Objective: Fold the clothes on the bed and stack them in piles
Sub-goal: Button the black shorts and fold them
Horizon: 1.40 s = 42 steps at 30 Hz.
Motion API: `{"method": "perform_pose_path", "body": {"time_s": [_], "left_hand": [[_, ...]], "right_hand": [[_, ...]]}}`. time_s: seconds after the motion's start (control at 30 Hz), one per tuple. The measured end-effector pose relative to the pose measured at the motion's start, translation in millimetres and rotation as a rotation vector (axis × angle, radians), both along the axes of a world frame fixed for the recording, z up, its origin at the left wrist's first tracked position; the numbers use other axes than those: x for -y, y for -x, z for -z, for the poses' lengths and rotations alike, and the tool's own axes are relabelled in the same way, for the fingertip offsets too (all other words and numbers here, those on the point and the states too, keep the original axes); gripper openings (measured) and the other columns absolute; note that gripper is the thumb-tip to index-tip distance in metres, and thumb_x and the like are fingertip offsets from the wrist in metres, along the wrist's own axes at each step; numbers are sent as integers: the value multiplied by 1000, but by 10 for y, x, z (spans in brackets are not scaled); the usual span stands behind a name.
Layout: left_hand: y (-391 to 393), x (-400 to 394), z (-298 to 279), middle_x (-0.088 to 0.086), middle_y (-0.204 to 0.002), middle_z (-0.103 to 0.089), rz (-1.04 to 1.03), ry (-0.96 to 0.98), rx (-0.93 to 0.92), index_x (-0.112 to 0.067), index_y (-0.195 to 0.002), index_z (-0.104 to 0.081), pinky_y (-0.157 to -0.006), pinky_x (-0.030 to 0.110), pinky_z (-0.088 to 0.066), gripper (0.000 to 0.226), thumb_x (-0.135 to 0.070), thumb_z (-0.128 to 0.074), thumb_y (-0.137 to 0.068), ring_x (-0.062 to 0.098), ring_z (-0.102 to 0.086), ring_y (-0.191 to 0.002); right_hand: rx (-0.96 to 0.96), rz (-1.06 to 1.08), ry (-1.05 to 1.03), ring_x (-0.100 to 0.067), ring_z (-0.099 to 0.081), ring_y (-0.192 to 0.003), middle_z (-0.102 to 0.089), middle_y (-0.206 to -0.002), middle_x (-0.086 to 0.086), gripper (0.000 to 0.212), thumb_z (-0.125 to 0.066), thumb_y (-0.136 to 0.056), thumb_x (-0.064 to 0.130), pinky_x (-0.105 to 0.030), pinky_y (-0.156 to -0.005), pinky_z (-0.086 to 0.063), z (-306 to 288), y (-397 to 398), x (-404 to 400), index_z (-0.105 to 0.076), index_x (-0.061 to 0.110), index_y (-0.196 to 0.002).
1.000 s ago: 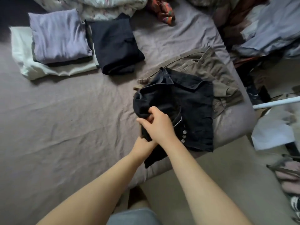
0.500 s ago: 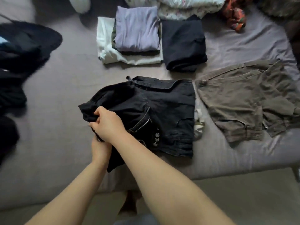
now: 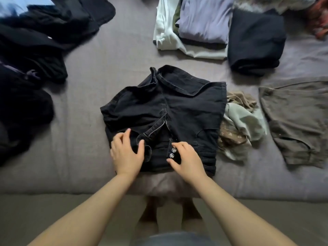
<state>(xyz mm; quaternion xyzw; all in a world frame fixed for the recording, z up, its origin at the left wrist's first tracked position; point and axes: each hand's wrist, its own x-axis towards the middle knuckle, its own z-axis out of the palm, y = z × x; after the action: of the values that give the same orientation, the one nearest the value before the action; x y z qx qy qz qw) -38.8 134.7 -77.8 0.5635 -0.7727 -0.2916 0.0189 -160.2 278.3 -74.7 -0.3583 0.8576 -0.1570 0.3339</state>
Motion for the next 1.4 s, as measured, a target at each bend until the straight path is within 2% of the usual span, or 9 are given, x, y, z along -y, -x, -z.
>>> {"method": "perform_pose_path", "body": {"time_s": [0.07,0.13,0.23,0.5,0.77,0.97,1.1,1.27,1.4], "left_hand": [[118,-214,16,8,-134,-38,25,-219,-43,-11,-142,-39,-100,40,-39,78,-53,-63,-81,26,-47,-119],[243,-336,49,9,-139,-30,-239,-376,-70,-11,-147,-28,-99,35,-38,89,-39,-76,-77,24,-46,-117],[403,-361,65,12,-133,-43,-570,-383,-111,-6,-138,-38,-94,32,-37,67,-12,-70,-80,29,-49,-115],[284,-527,92,-6,-78,-59,-364,-326,-243,-19,-85,-55,-63,11,-36,16,-4,-60,-83,12,-53,-72],[296,-531,18,-9,-91,-65,-294,-290,-309,-10,-100,-72,-74,-3,-35,16,-21,-66,-89,6,-59,-88],[287,-438,-53,-3,-88,-69,-260,-319,-404,-16,-88,-71,-78,12,-44,6,-20,-67,-88,8,-62,-84],[327,-342,-99,-2,-82,-69,-278,-411,-453,-15,-85,-71,-74,15,-45,5,-19,-68,-88,4,-60,-77],[333,-165,-114,-7,-78,-70,-212,-545,-442,-10,-89,-75,-70,12,-46,10,-18,-70,-86,-3,-60,-70],[367,-133,-100,-14,-67,-65,-223,-591,-425,-11,-86,-74,-63,10,-43,10,-20,-70,-86,-9,-56,-60]], "right_hand": [[-139,-135,-61,-21,-52,-121,-54,-131,-3,70,-81,-70,32,-37,-101,-45,128,-61,-153,-55,11,-131],[-293,-210,-104,-21,-59,-116,-60,-127,-5,79,-86,-51,23,-40,-95,-52,250,-97,-184,-61,8,-125],[-385,-211,-111,-23,-58,-120,-62,-128,-9,83,-81,-44,24,-42,-95,-50,421,-63,-131,-64,5,-123],[-282,-30,159,-14,-45,-117,-63,-121,-5,51,-43,-71,26,-38,-92,-43,547,139,-173,-67,8,-113],[-354,-184,-52,-27,-63,-96,-65,-105,-5,62,-90,-42,21,-36,-71,-52,516,219,-83,-69,9,-99],[-489,-75,228,-19,-58,-91,-65,-94,0,29,-69,-68,18,-33,-74,-37,427,226,-128,-71,14,-97],[-586,-156,373,-20,-64,-97,-68,-95,1,33,-48,-84,12,-33,-72,-40,242,207,-165,-73,18,-105],[-609,-407,490,-20,-58,-82,-68,-90,2,30,-50,-86,7,-29,-67,-31,237,254,-91,-72,13,-105],[-653,-454,267,-24,-46,-72,-59,-80,-3,24,-69,-69,16,-33,-63,-26,357,344,-87,-67,12,-93]]}}
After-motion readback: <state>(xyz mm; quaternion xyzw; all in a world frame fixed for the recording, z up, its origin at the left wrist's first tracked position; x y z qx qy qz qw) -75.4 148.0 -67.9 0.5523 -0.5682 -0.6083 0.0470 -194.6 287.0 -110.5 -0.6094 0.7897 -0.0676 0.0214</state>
